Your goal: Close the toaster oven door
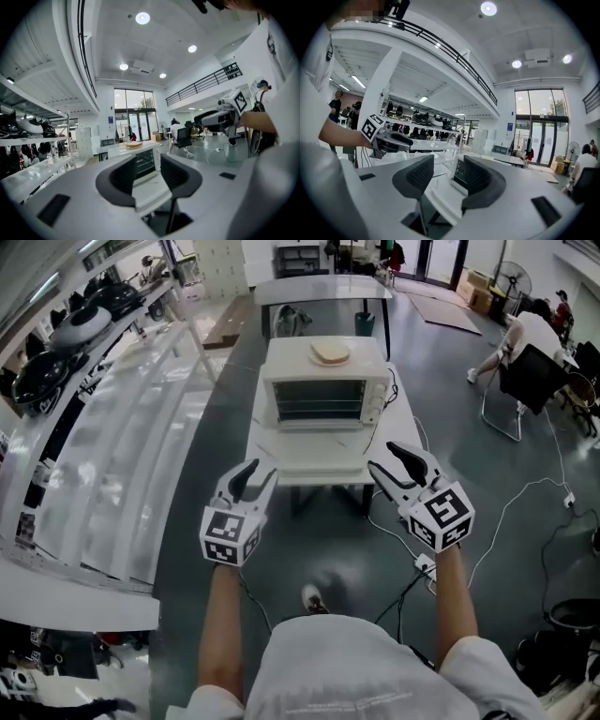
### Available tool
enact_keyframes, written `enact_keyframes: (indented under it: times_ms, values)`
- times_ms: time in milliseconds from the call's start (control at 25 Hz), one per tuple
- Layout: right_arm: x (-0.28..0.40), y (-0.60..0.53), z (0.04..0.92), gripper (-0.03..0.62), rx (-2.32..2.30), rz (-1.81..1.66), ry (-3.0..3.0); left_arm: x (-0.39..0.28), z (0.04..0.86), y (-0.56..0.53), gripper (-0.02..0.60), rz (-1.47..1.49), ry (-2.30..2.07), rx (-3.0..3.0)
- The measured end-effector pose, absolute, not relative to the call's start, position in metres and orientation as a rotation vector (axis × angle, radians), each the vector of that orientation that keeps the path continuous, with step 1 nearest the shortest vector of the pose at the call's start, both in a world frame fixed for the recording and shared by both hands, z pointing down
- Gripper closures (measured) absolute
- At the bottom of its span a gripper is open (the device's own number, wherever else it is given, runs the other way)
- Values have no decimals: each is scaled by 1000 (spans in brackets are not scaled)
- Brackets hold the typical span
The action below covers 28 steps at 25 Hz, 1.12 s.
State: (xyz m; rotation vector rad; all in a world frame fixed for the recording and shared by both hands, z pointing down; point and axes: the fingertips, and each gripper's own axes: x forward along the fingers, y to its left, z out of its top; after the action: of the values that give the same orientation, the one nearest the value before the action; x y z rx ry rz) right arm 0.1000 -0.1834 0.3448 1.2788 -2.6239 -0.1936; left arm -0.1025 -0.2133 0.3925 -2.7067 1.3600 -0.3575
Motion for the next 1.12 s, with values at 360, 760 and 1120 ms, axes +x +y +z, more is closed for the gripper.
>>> enact_keyframes:
  times_ms: [360,760,1120]
  values:
    - [67,-268,375,402,1232,-95,-2630,-123,428,-295,423,-417,1381,-2788]
    - [46,-316,434,402,1126,113,-2647,-131,511,-329,423,-562,1456,-2899]
    - [46,-358,471,402,1001,247,-2650,-125,597,-348,423,-727,1597,-2975]
